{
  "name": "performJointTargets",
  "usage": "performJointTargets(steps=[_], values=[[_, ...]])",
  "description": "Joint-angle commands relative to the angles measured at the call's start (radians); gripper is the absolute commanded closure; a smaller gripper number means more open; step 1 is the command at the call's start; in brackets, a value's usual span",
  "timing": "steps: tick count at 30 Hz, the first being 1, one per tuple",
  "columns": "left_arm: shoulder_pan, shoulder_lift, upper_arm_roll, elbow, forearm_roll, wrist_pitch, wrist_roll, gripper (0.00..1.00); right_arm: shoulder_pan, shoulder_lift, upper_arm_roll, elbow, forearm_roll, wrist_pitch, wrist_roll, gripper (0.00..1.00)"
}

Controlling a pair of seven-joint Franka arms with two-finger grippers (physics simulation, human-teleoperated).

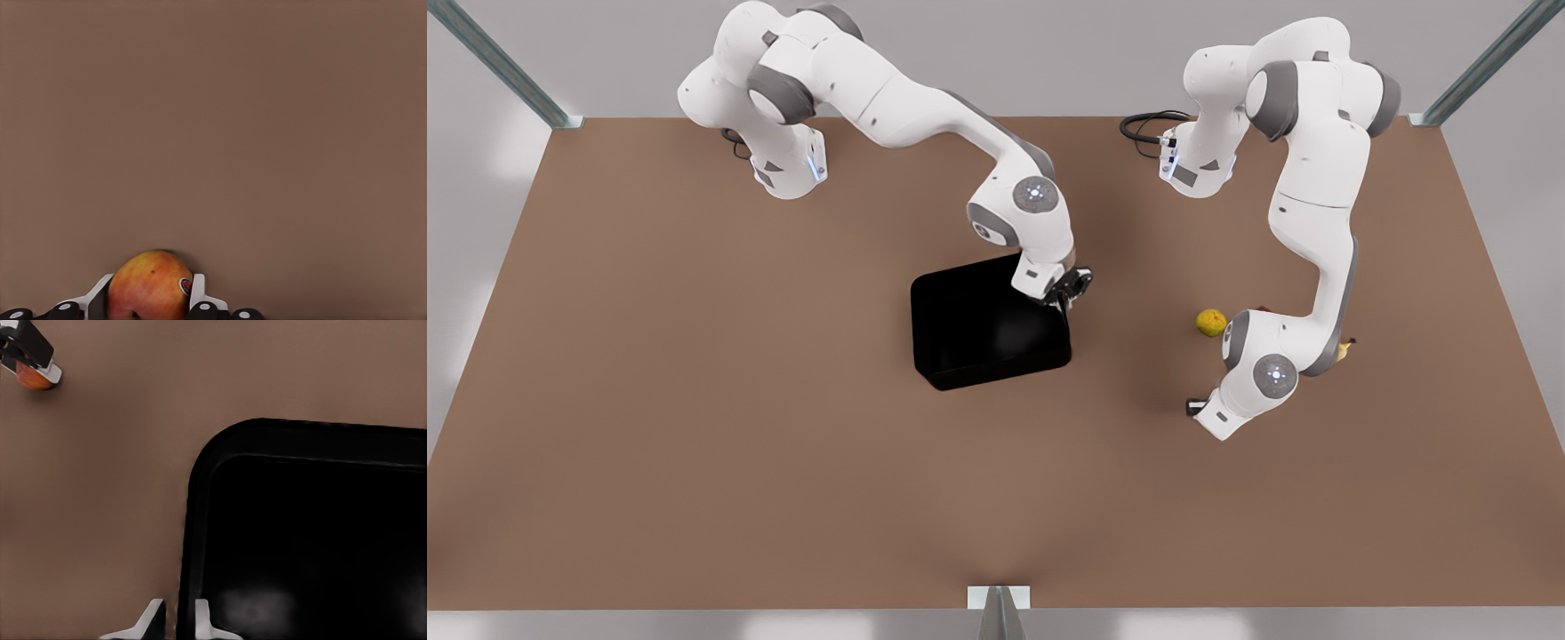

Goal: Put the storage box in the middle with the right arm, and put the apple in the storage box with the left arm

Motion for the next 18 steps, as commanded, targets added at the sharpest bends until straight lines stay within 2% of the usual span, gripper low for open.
performJointTargets(steps=[1,4,5,6,7,9,12,14,18], values=[[0.0,0.0,0.0,0.0,0.0,0.0,0.0,0.36,0.0,0.0,0.0,0.0,0.001,0.0,-0.001,0.0],[-0.002,0.0,0.0,-0.002,0.0,0.002,0.0,0.36,-0.014,-0.044,0.0,-0.015,-0.002,-0.006,-0.012,0.0],[-0.002,0.001,0.0,-0.002,0.0,0.002,0.0,0.36,-0.1,-0.192,0.0,-0.107,-0.002,-0.071,-0.105,0.0],[-0.003,0.001,0.0,-0.002,0.0,0.003,0.0,0.37,-0.172,-0.288,0.0,-0.109,-0.001,-0.253,-0.28,0.0],[-0.003,0.003,0.0,-0.002,-0.004,0.003,0.0,0.37,-0.245,-0.362,0.008,-0.11,0.004,-0.352,-0.387,0.0],[-0.003,0.003,0.0,-0.003,-0.007,0.003,0.0,0.38,-0.379,-0.466,0.008,-0.112,0.008,-0.467,-0.565,0.0],[-0.003,0.003,0.0,-0.003,-0.009,0.003,0.0,0.39,-0.59,-0.623,0.011,-0.15,-0.001,-0.599,-0.677,0.0],[-0.002,0.003,0.0,-0.002,-0.009,0.003,0.0,0.39,-0.696,-0.681,0.025,-0.156,-0.001,-0.667,-0.726,0.0],[-0.002,0.0,0.0,-0.003,-0.009,0.002,0.0,0.39,-0.703,-0.673,0.017,-0.118,-0.005,-0.724,-0.711,0.0]])
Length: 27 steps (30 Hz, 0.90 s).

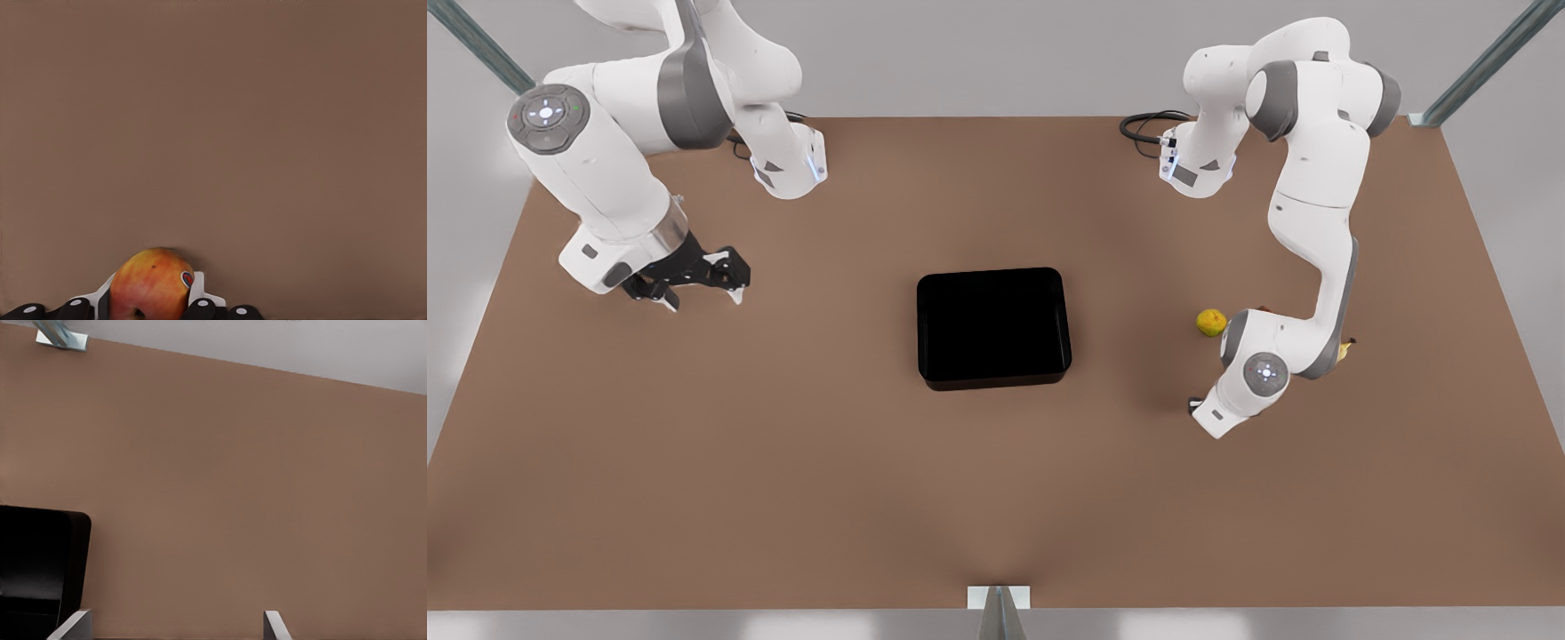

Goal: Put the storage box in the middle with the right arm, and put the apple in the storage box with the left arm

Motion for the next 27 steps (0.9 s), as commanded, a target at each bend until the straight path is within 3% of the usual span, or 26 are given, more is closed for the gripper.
performJointTargets(steps=[1,12,19,27], values=[[0.0,-0.002,-0.001,-0.002,-0.143,-0.003,0.011,0.37,0.036,-0.002,0.0,0.0,0.0,0.0,0.0,0.0],[-0.029,-0.114,-0.007,-0.066,-0.229,-0.037,0.005,0.36,0.032,-0.008,0.006,-0.003,0.002,-0.003,-0.001,0.0],[-0.173,-0.341,-0.007,-0.204,-0.28,-0.095,-0.108,0.36,0.032,-0.01,0.008,-0.002,0.002,-0.005,-0.001,0.0],[-0.389,-0.436,-0.009,-0.209,-0.416,-0.158,-0.368,0.35,0.02,-0.01,0.01,0.0,0.002,-0.025,-0.001,0.0]])
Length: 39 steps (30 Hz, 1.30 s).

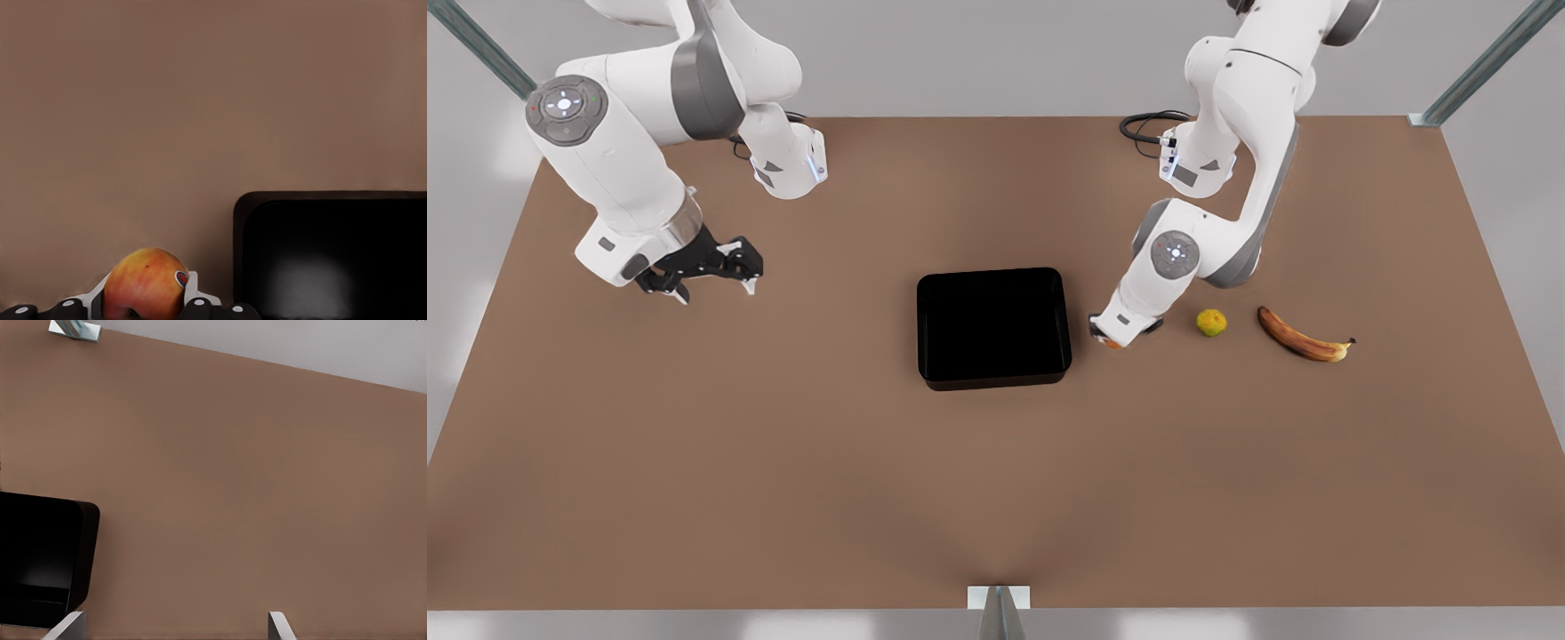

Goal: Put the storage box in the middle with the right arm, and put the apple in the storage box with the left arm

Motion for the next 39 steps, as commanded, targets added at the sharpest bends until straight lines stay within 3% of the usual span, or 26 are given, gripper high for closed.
performJointTargets(steps=[1,11,13,14,15,24,26,30,34,35,36,39], values=[[-0.013,0.0,0.002,0.001,-0.05,-0.005,-0.022,0.35,0.028,-0.001,0.0,0.0,0.0,0.0,-0.001,0.0],[-0.208,0.104,0.014,0.13,-0.061,0.01,-0.241,0.35,0.025,-0.002,0.002,0.0,0.0,-0.014,0.001,0.0],[-0.342,0.139,0.147,0.16,-0.096,0.01,-0.249,0.35,0.025,-0.002,0.004,0.0,0.0,-0.014,0.001,0.0],[-0.38,0.147,0.187,0.171,-0.118,0.01,-0.252,0.04,0.025,-0.002,0.004,0.0,0.0,-0.014,0.001,0.0],[-0.382,0.147,0.19,0.171,-0.119,0.01,-0.255,0.0,0.025,-0.002,0.004,0.0,0.0,-0.014,0.001,0.0],[-0.369,0.121,0.193,0.171,-0.112,-0.019,-0.256,0.0,0.021,-0.002,0.005,0.0,0.002,-0.014,0.001,0.0],[-0.323,0.098,0.195,0.206,-0.082,-0.073,-0.252,0.0,0.021,-0.002,0.007,0.0,0.002,-0.014,0.001,0.0],[-0.101,0.054,0.187,0.433,-0.001,-0.439,-0.111,0.0,0.021,-0.002,0.008,0.002,0.002,-0.014,0.001,0.0],[0.181,-0.062,0.21,0.438,0.128,-0.612,0.324,0.0,0.021,-0.002,0.008,0.0,0.002,-0.012,0.001,0.0],[0.2,-0.072,0.288,0.463,0.129,-0.674,0.427,0.0,0.021,-0.002,0.013,0.0,0.002,-0.014,0.002,0.0],[0.276,-0.074,0.283,0.515,0.137,-0.758,0.451,0.0,0.019,-0.004,0.013,0.0,0.002,-0.014,0.001,0.0],[0.33,-0.095,0.295,0.535,0.169,-0.766,0.517,0.0,0.019,-0.004,0.013,0.0,0.002,-0.014,0.001,0.0]])
